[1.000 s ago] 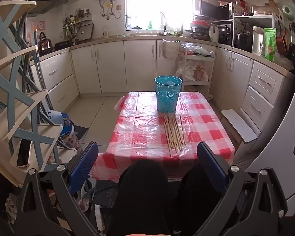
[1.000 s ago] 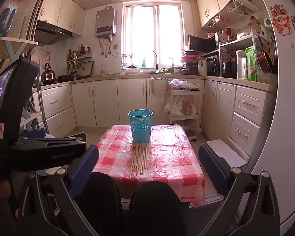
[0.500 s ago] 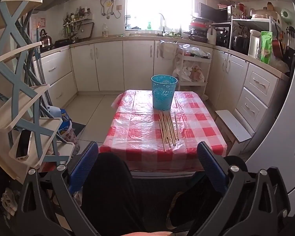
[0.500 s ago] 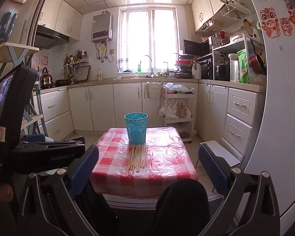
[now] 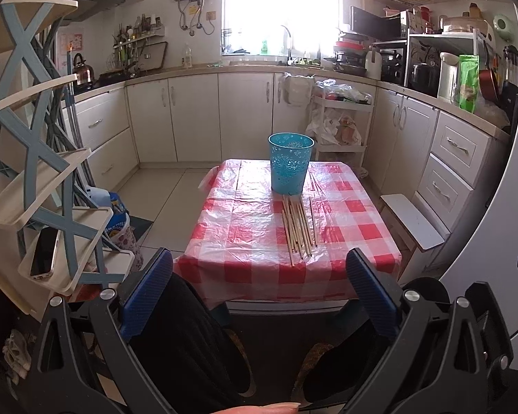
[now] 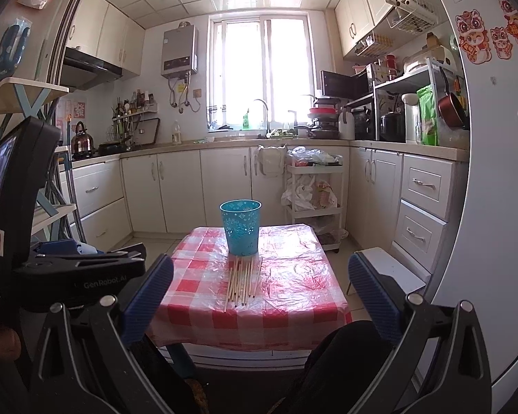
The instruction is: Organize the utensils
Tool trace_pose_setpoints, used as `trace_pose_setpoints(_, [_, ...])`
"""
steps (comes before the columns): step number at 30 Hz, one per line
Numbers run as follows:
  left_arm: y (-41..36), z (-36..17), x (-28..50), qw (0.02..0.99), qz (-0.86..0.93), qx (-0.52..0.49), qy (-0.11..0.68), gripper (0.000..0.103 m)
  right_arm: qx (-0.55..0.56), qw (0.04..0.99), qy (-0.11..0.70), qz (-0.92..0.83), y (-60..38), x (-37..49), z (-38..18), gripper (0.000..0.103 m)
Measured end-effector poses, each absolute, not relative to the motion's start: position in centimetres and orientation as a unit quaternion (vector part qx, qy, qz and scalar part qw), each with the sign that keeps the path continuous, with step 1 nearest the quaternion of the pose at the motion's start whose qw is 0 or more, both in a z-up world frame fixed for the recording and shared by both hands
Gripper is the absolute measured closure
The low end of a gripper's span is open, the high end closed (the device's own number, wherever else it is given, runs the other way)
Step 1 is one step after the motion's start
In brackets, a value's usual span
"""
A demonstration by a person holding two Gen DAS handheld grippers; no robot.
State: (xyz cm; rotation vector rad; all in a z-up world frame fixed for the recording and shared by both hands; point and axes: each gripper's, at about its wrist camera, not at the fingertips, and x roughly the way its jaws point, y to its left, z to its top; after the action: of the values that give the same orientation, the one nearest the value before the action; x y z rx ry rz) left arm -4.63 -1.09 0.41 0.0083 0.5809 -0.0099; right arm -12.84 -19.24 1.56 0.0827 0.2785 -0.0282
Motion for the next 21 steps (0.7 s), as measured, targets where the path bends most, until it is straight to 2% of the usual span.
trace_pose_setpoints(21, [0.2,0.7,-5.8,0.962,0.004,-0.015,0.273,0.006,0.036,0.990,0.138,-0.010,-18.7,-13.7,1.4,0.005])
